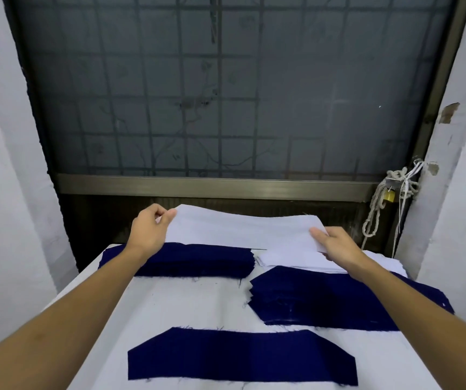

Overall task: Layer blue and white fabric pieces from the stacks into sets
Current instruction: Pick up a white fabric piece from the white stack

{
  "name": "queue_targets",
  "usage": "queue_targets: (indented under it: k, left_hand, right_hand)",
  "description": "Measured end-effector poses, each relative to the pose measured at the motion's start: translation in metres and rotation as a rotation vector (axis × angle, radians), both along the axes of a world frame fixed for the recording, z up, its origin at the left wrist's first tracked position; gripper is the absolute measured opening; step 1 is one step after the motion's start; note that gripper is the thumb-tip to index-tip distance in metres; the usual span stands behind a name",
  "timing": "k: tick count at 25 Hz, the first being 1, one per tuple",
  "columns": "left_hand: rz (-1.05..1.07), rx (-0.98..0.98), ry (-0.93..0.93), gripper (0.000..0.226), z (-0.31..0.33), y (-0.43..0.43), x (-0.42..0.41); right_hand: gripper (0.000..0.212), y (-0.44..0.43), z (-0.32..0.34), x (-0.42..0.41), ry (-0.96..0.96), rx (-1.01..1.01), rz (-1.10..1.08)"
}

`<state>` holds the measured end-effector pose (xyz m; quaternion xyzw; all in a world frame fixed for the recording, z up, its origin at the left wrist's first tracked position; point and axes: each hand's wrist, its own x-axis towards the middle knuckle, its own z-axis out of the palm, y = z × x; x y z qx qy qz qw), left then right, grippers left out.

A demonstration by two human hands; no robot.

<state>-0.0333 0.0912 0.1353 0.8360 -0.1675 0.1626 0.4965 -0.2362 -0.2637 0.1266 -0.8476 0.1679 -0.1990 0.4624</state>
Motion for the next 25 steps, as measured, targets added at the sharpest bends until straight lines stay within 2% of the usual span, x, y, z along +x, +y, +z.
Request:
queue_targets:
  k: [3, 6, 13, 17, 22, 25]
  left_hand:
    - [0.013, 0.024, -0.025, 0.022, -0.021, 0.008, -0.024]
    - [-0.007, 0.044, -0.021, 0.020, -0.061, 0.022, -0.045]
    - [-0.018, 0.048, 0.196, 0.020, -0.133, 0.054, -0.070]
    - [0.006, 0.121, 0.216, 0.022, -0.159, 0.062, -0.081]
    - [0.159, 0.353, 0.179, 0.026, -0.191, 0.065, -0.096]
    - [0.182, 0.407, 0.158, 0.024, -0.197, 0.065, -0.095]
  right_hand:
    - [0.054, 0.011, -0.022, -0.018, -0.016, 0.078, -0.030]
    - [0.051, 0.025, -0.047, -0.041, 0.031, 0.095, -0.015]
    - [0.050, 0.040, -0.117, -0.080, 0.066, 0.067, -0.007]
    - [0.048, 0.048, -0.149, -0.091, 0.089, 0.034, -0.096]
    - [0.033, 0.054, -0.162, -0.095, 0.132, -0.082, -0.214]
    - [0.020, 0.056, -0.162, -0.095, 0.151, -0.146, -0.278]
